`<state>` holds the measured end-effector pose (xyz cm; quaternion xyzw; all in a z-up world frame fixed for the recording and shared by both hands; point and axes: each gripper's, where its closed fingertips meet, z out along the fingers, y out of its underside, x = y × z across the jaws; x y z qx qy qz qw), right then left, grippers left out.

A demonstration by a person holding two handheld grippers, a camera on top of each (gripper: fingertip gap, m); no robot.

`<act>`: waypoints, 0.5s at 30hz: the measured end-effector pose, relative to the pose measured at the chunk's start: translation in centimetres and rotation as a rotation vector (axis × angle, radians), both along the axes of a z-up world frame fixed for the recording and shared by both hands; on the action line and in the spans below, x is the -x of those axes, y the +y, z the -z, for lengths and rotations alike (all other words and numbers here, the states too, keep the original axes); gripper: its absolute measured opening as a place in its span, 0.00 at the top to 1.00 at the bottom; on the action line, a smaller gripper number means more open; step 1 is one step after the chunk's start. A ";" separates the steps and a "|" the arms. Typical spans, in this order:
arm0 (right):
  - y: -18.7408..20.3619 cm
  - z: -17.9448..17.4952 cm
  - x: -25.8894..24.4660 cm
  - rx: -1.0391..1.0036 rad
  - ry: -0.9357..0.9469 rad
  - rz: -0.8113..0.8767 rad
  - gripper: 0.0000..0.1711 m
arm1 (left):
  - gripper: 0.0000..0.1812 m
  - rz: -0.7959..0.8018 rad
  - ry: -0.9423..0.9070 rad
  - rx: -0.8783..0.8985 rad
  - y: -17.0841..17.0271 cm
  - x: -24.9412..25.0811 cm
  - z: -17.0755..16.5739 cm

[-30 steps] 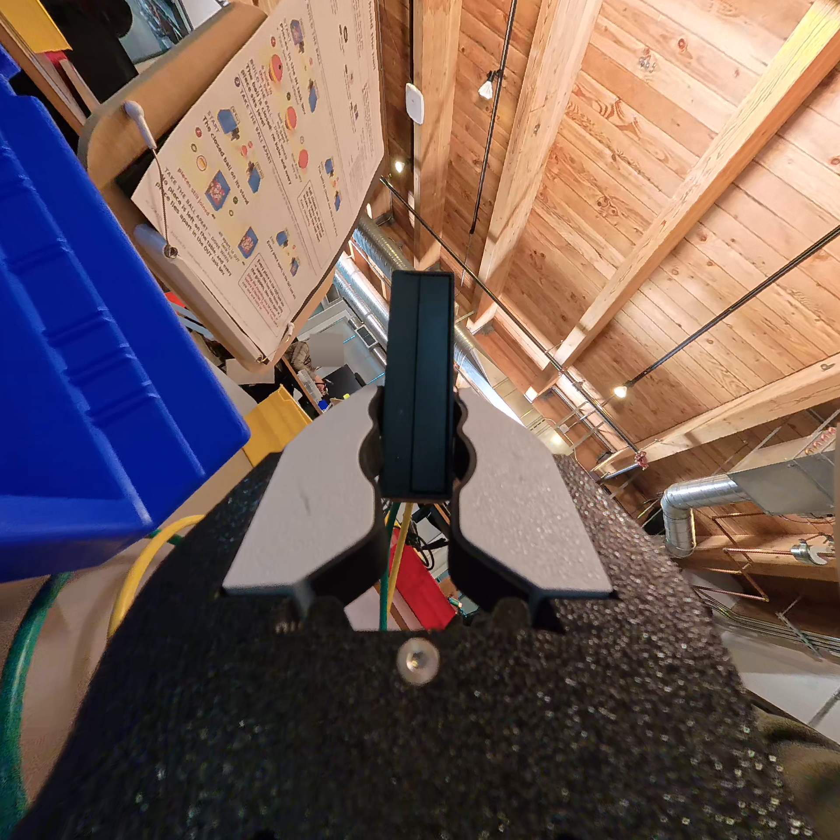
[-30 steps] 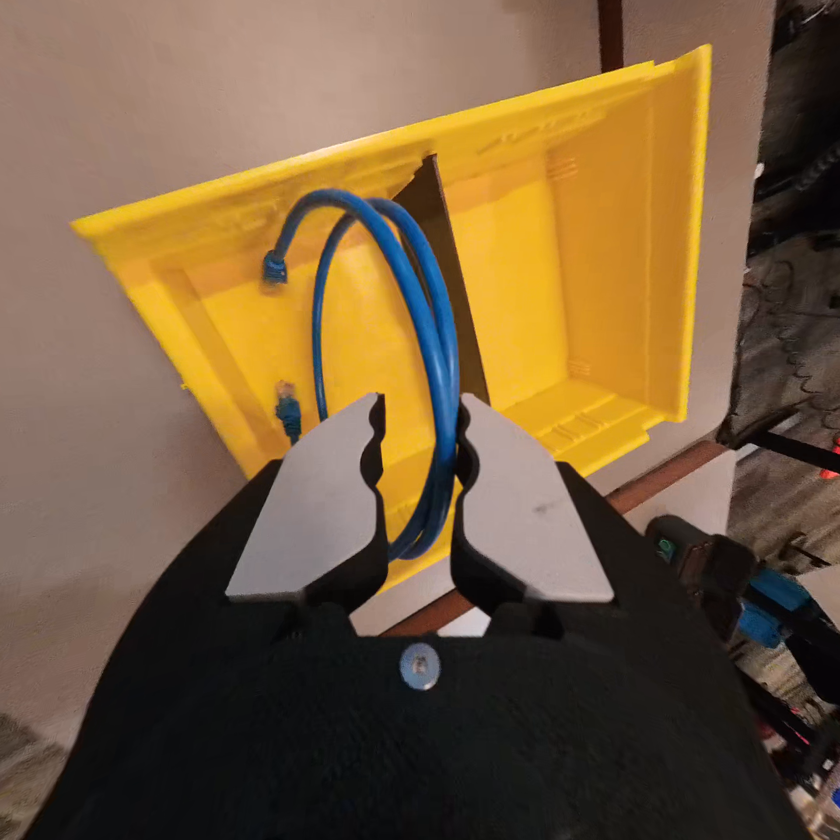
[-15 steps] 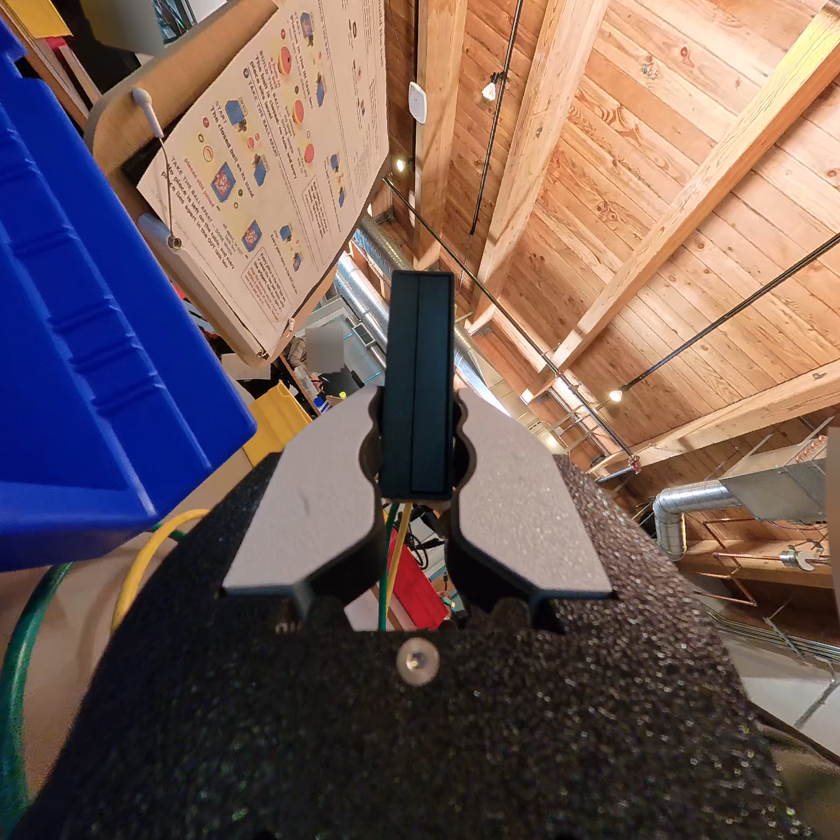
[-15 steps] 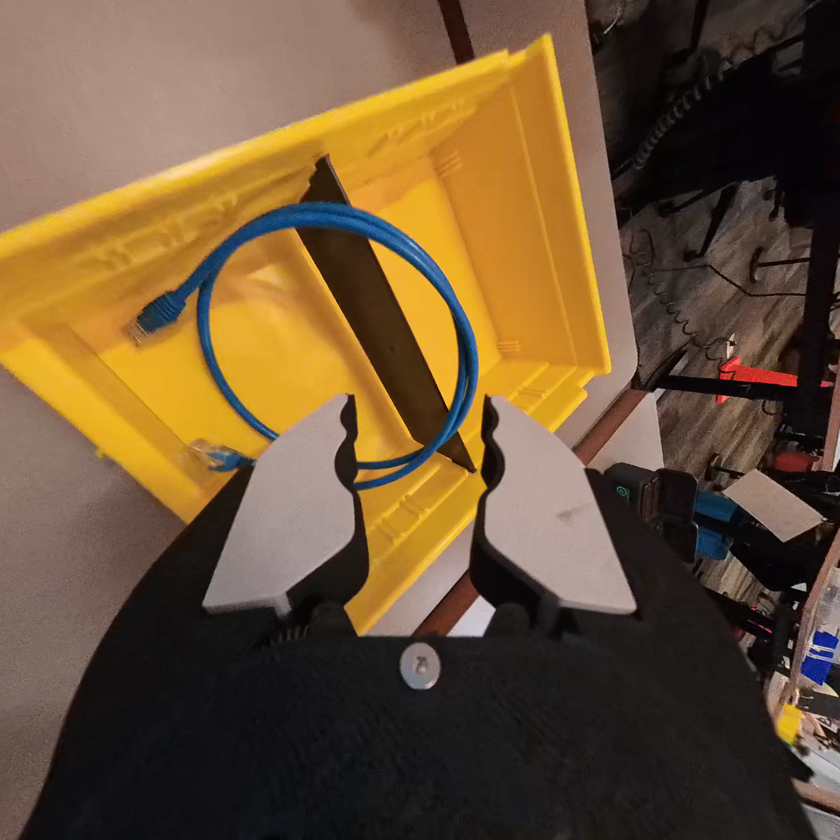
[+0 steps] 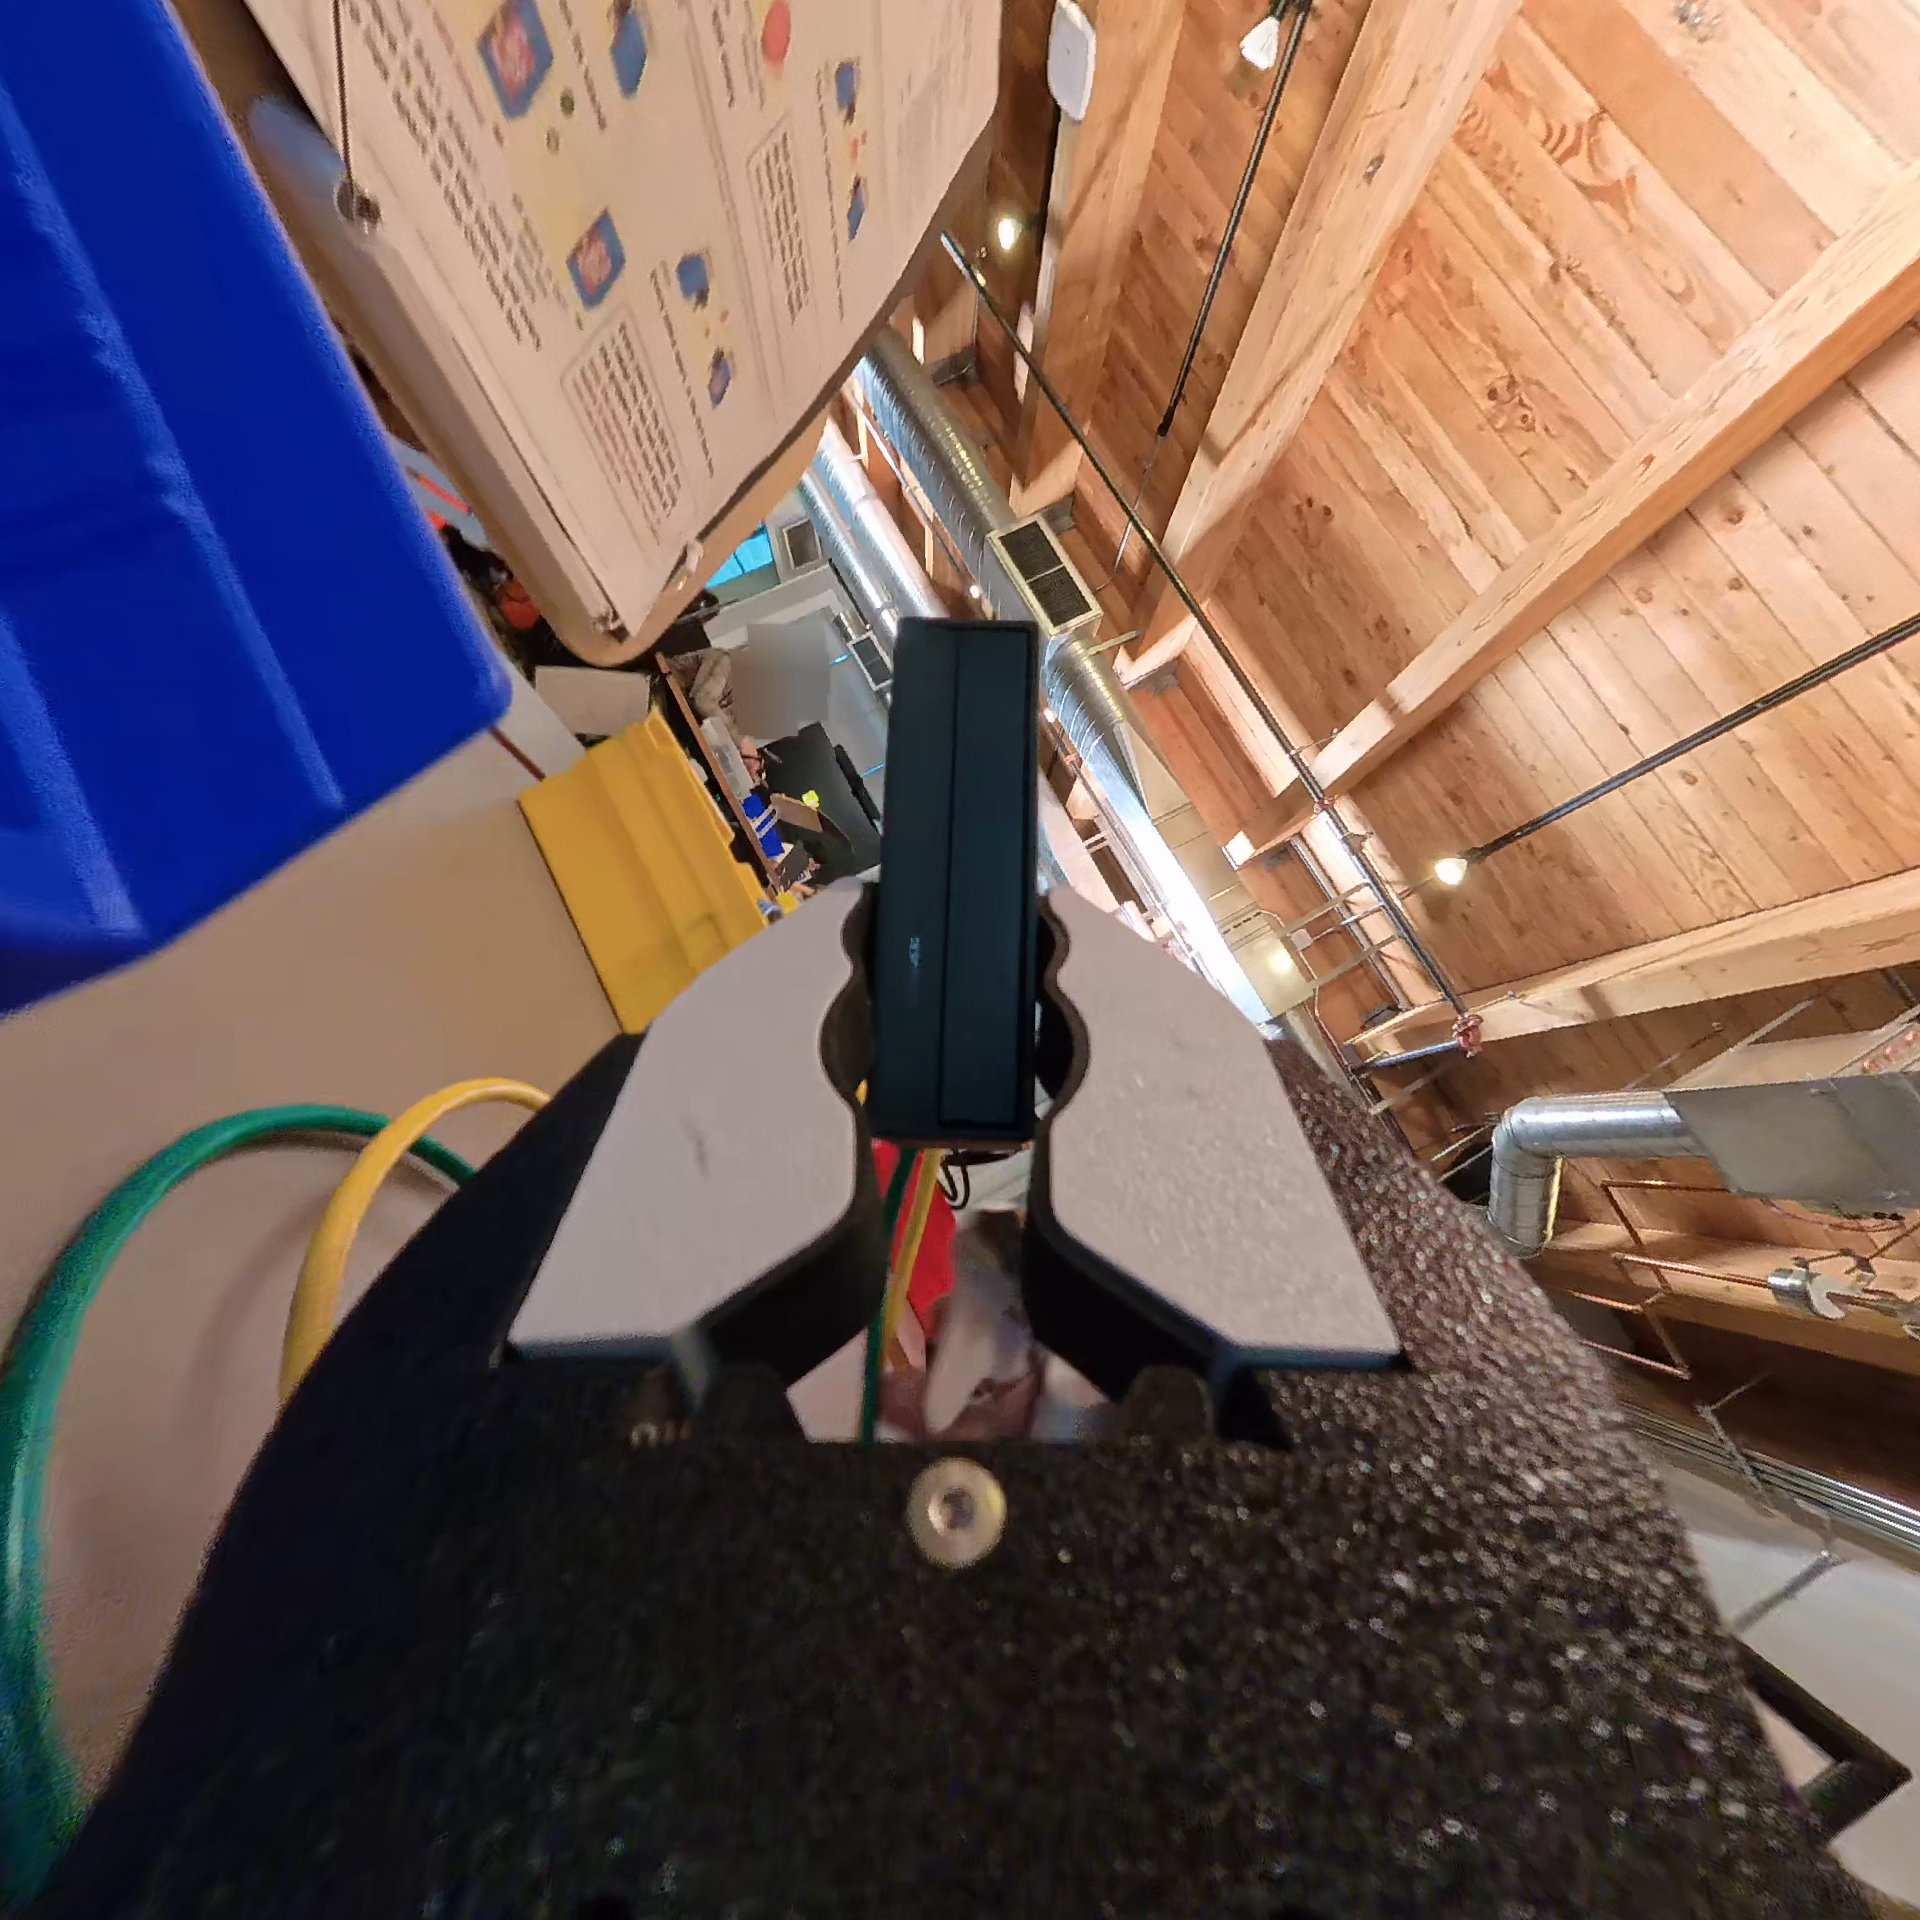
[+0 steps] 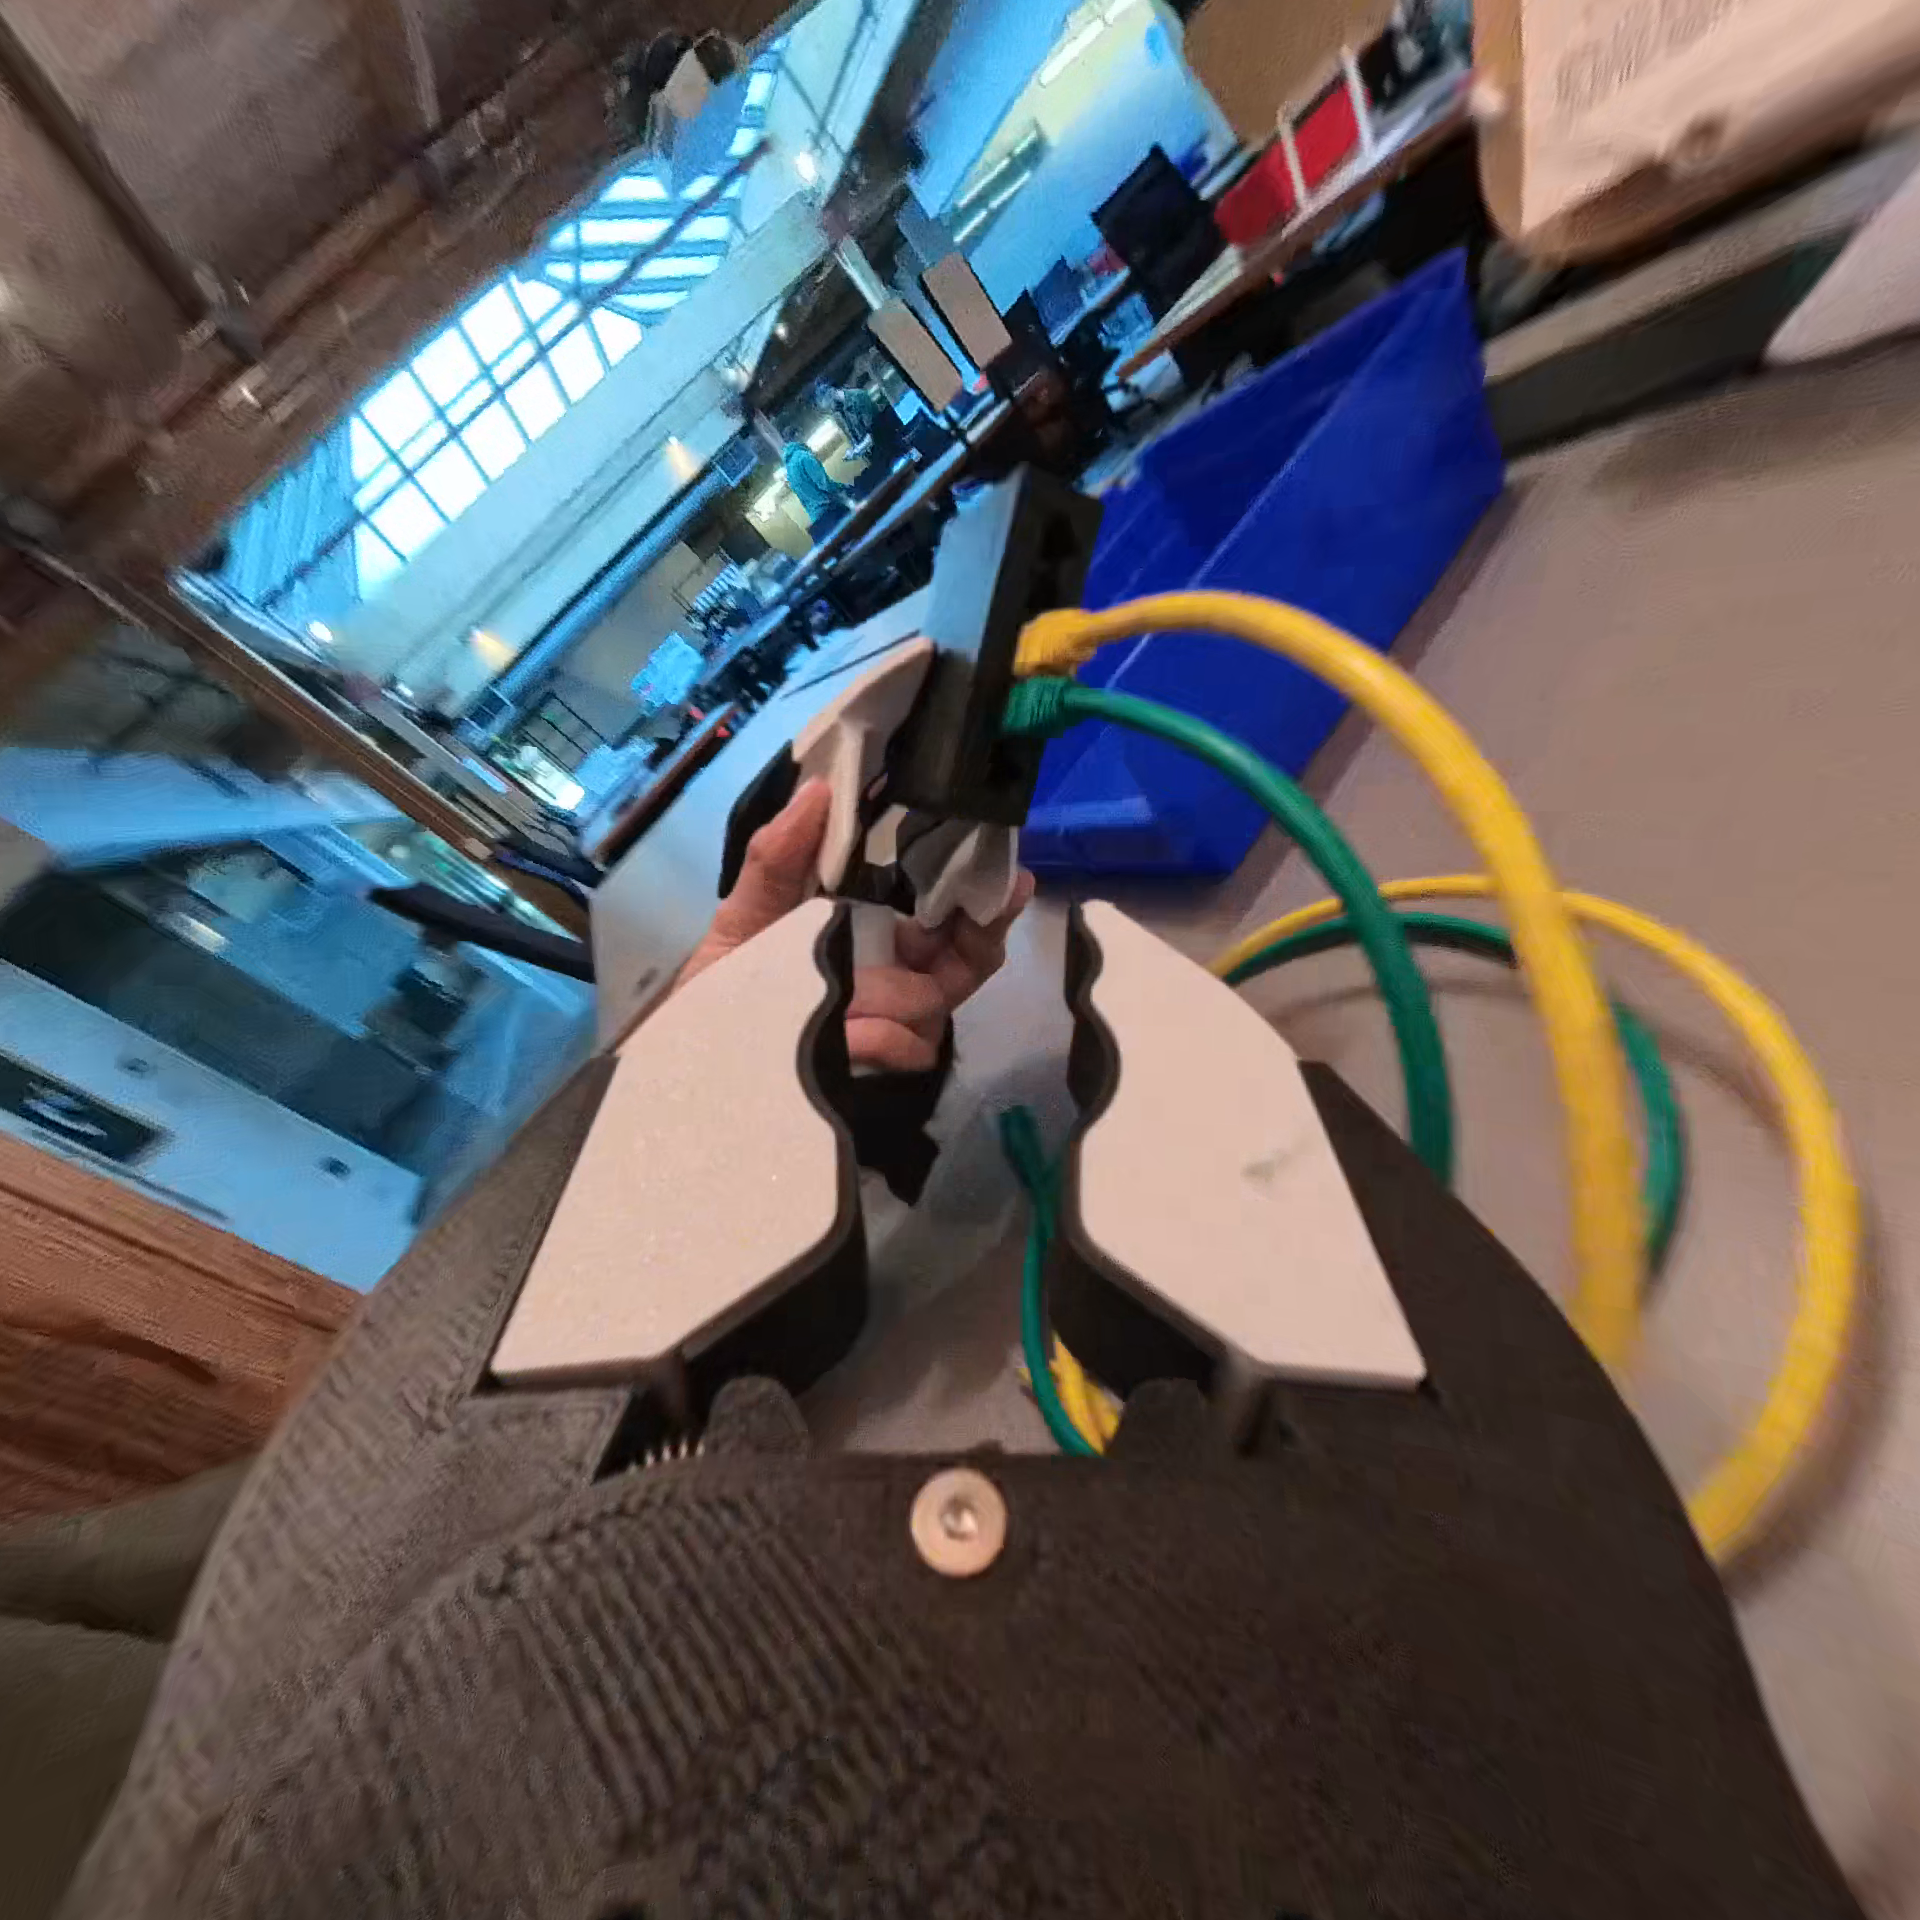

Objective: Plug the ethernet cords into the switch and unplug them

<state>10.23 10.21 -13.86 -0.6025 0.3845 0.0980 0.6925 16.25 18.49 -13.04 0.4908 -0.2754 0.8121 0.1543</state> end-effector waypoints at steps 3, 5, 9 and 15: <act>1.3 0.6 -0.9 -0.225 0.181 -0.017 0.81 | 0.86 0.018 0.021 -0.041 -1.6 0.2 0.6; 0.4 0.5 -2.5 -0.247 0.173 0.084 0.87 | 0.86 0.020 0.023 -0.037 -2.2 0.4 0.6; -0.4 1.3 -4.4 -0.163 0.155 0.198 0.81 | 0.85 0.031 0.016 -0.063 -3.7 0.7 0.4; -0.5 1.0 -4.8 -0.221 0.124 0.194 0.91 | 0.85 0.121 0.062 -0.059 -6.2 1.4 1.1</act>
